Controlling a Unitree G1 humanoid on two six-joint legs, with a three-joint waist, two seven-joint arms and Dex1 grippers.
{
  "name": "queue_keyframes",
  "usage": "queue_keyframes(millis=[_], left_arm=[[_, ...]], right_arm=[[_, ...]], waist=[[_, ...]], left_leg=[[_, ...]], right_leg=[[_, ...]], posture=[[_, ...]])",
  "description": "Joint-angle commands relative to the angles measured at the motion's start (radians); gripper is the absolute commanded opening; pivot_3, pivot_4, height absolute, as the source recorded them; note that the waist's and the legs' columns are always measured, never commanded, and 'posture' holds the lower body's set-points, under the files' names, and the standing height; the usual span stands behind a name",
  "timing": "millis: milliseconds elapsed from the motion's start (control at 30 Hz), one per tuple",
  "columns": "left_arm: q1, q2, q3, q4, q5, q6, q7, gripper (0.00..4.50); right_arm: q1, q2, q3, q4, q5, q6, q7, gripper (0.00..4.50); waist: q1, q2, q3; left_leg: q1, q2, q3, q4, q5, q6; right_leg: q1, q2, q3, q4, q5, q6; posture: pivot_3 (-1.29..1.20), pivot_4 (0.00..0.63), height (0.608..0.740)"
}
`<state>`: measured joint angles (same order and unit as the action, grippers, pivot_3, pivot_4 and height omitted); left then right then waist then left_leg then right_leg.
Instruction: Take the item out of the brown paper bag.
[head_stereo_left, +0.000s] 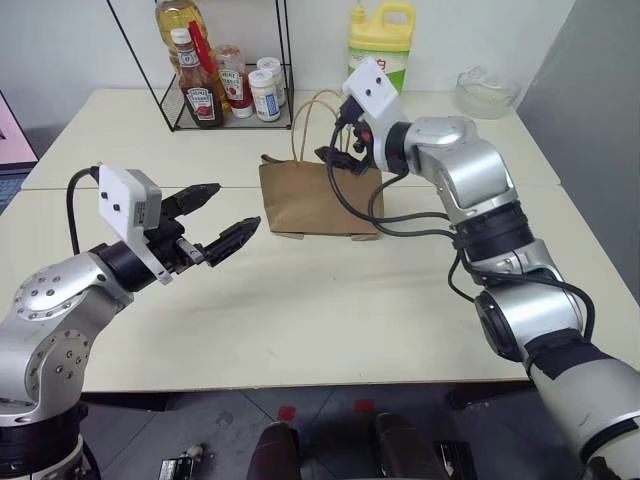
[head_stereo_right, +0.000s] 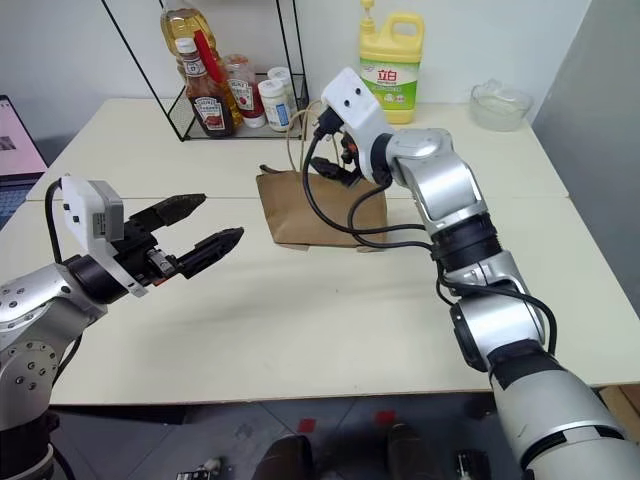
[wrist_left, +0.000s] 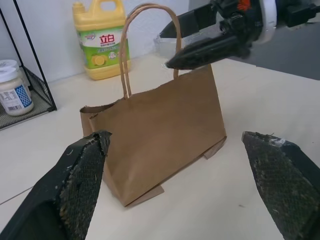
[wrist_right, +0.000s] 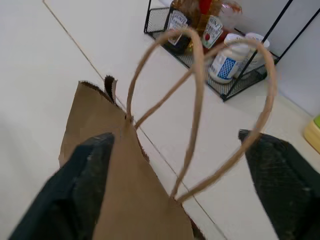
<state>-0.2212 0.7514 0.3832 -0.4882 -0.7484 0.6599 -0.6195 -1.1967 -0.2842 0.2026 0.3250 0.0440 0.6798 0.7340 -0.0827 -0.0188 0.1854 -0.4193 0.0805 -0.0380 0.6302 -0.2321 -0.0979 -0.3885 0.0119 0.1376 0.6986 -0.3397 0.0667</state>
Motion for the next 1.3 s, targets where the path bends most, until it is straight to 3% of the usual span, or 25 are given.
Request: queue_keyframes(millis=[33,333,500,667,833,967,1133,1300], left_arm=[[-0.022,0.014,-0.002,-0.009,-0.007,0.017,0.015,4.5],[-0.085,0.013,-0.053,0.041,0.007,0.02,-0.005,4.5],[-0.225,0.021,-0.13,0.175,0.09,-0.03,-0.038,3.31],[-0.46,-0.001,-0.259,0.408,0.247,-0.127,-0.071,1.66],[-0.68,-0.046,-0.371,0.735,0.396,-0.297,-0.169,0.04],[-0.858,-0.097,-0.422,1.058,0.514,-0.478,-0.213,0.01],[-1.109,-0.177,-0.492,1.553,0.714,-0.714,-0.072,0.01],[-1.184,-0.239,-0.516,1.752,0.816,-0.814,-0.018,0.01]], right_arm=[[0.069,-0.079,-0.011,-0.242,0.058,0.104,0.071,4.47],[0.293,-0.252,-0.141,-0.741,0.286,0.416,0.114,4.47],[0.473,-0.306,-0.296,-0.971,0.398,0.513,0.069,4.5],[0.675,-0.127,-0.449,-1.221,0.437,0.604,-0.142,4.5],[0.836,-0.089,-0.477,-1.37,0.525,0.638,-0.211,4.5],[0.886,-0.149,-0.535,-1.372,0.687,0.624,-0.26,4.5],[0.916,-0.245,-0.638,-1.372,0.873,0.597,-0.378,4.5],[0.929,-0.29,-0.642,-1.372,1.015,0.568,-0.52,4.5]], waist=[[0.002,0.0,0.0],[0.002,0.0,0.0],[0.023,0.0,0.0],[0.032,-0.001,-0.001],[0.045,-0.001,-0.001],[0.049,-0.001,-0.001],[0.051,-0.001,-0.001],[0.049,-0.001,-0.001]], left_leg=[[0.0,0.0,0.0,0.0,0.0,0.0],[-0.001,0.0,-0.004,0.001,-0.001,0.002],[-0.002,0.0,-0.009,0.002,-0.001,0.002],[-0.002,0.0,-0.014,0.002,0.001,0.001],[-0.003,-0.001,-0.014,0.002,0.003,-0.004],[-0.003,-0.001,-0.014,0.002,0.003,-0.002],[-0.006,-0.002,-0.015,0.003,0.003,-0.001],[-0.006,-0.002,-0.016,0.002,0.003,-0.001]], right_leg=[[0.0,0.0,0.0,0.0,0.0,0.0],[0.001,0.0,-0.004,0.0,0.0,0.0],[0.004,0.0,-0.009,-0.001,-0.001,-0.001],[0.005,0.002,-0.012,-0.001,-0.001,-0.001],[0.004,0.001,-0.012,-0.001,-0.001,-0.001],[0.004,0.002,-0.013,0.0,-0.001,-0.001],[0.004,0.002,-0.013,-0.001,-0.001,-0.001],[0.004,0.002,-0.013,-0.001,-0.001,-0.001]], posture=[[0.0,0.15,0.74],[0.0,0.15,0.74],[0.0,0.15,0.74],[0.0,0.15,0.74],[0.0,0.15,0.74],[0.0,0.15,0.74],[0.0,0.15,0.74],[0.0,0.15,0.74]])
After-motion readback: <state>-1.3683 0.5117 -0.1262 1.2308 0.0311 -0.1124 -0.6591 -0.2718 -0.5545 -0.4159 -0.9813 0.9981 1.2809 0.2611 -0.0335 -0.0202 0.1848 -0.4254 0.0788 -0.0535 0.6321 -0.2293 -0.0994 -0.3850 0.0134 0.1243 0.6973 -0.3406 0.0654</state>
